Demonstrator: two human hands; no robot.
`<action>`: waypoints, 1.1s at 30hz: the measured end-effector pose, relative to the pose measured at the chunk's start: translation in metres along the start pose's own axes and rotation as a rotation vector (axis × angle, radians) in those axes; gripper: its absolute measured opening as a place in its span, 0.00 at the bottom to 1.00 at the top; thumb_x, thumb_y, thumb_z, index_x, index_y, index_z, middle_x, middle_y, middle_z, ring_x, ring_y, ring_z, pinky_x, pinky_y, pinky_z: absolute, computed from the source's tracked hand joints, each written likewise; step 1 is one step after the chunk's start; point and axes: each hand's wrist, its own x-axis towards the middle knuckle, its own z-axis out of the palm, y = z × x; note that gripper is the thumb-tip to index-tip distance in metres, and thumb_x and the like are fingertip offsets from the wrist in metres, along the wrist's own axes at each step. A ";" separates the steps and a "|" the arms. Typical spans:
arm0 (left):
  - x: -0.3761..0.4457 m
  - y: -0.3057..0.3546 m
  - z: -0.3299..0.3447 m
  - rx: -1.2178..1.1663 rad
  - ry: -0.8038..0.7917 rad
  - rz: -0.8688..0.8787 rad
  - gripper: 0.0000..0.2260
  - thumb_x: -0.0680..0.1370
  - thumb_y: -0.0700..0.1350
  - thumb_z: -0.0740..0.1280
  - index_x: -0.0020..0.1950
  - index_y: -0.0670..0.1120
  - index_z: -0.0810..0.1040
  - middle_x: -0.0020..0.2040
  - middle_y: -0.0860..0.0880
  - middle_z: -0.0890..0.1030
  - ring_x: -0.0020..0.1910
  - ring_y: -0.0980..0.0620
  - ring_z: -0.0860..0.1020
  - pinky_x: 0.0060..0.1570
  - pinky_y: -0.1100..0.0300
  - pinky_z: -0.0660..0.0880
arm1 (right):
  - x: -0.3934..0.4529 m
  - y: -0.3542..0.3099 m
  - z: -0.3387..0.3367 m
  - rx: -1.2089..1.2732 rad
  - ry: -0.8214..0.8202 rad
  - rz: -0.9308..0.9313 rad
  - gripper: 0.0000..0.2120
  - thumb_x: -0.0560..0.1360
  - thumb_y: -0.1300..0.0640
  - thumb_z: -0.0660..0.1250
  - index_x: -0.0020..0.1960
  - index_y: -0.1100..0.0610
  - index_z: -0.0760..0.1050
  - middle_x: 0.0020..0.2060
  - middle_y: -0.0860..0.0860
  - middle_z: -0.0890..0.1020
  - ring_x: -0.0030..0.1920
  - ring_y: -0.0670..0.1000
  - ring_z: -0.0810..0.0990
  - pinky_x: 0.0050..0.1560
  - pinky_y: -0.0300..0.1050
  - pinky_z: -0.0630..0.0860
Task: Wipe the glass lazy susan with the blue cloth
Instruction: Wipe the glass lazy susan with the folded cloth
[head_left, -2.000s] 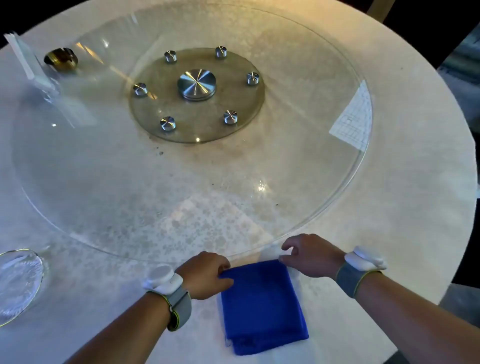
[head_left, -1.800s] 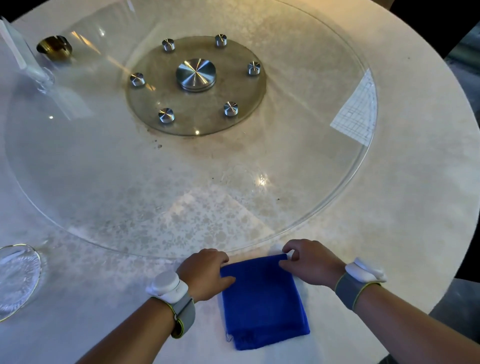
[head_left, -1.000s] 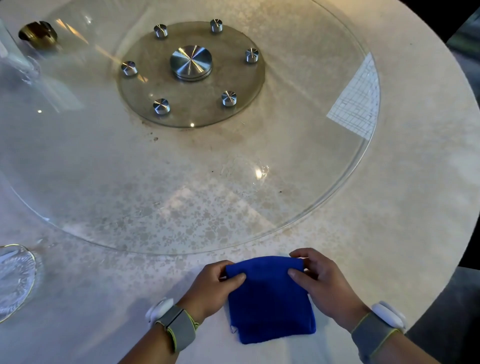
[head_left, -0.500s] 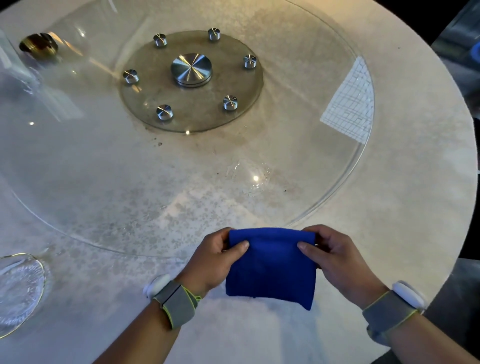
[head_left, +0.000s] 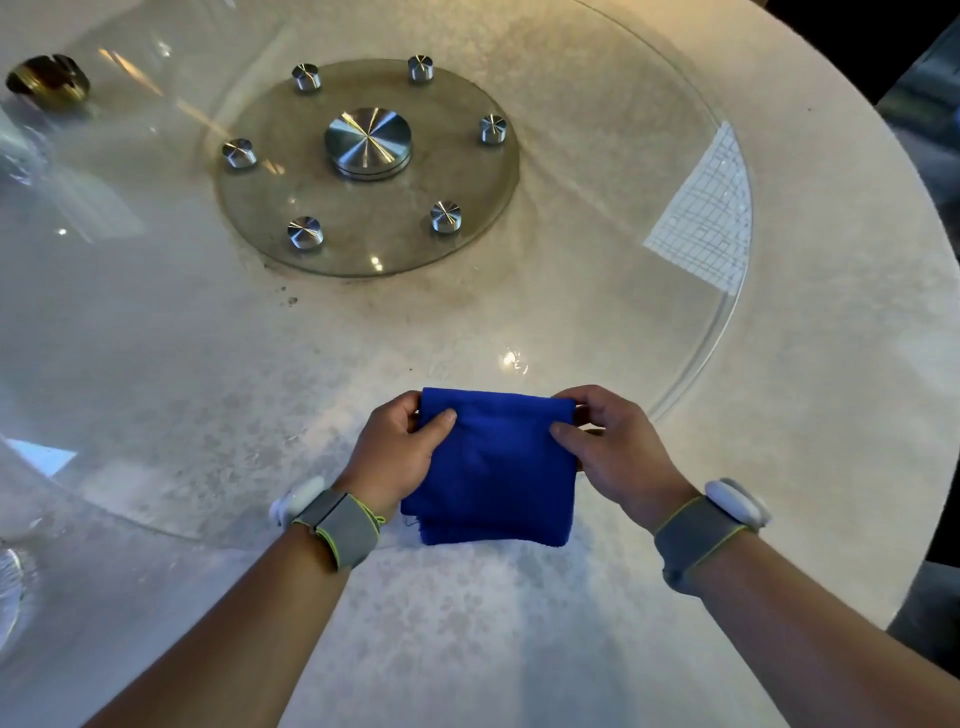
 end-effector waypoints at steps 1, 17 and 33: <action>0.005 0.001 0.002 0.010 0.017 -0.007 0.03 0.77 0.45 0.69 0.49 0.51 0.81 0.49 0.48 0.86 0.49 0.46 0.83 0.54 0.42 0.79 | 0.005 0.001 0.000 -0.018 0.001 -0.005 0.09 0.75 0.62 0.68 0.49 0.48 0.80 0.43 0.51 0.83 0.38 0.56 0.82 0.44 0.60 0.82; 0.042 0.013 0.011 0.311 0.178 0.046 0.03 0.75 0.48 0.70 0.46 0.50 0.81 0.43 0.53 0.84 0.45 0.50 0.82 0.42 0.57 0.78 | 0.049 0.003 0.003 -0.347 0.010 -0.154 0.09 0.75 0.58 0.68 0.54 0.48 0.78 0.41 0.45 0.80 0.37 0.44 0.77 0.36 0.29 0.71; -0.042 -0.048 -0.024 1.145 -0.125 0.390 0.30 0.78 0.59 0.58 0.76 0.46 0.62 0.77 0.50 0.63 0.74 0.52 0.65 0.71 0.56 0.57 | 0.009 0.028 0.096 -0.971 0.025 -0.420 0.28 0.78 0.43 0.56 0.75 0.52 0.64 0.77 0.52 0.62 0.77 0.57 0.56 0.76 0.59 0.52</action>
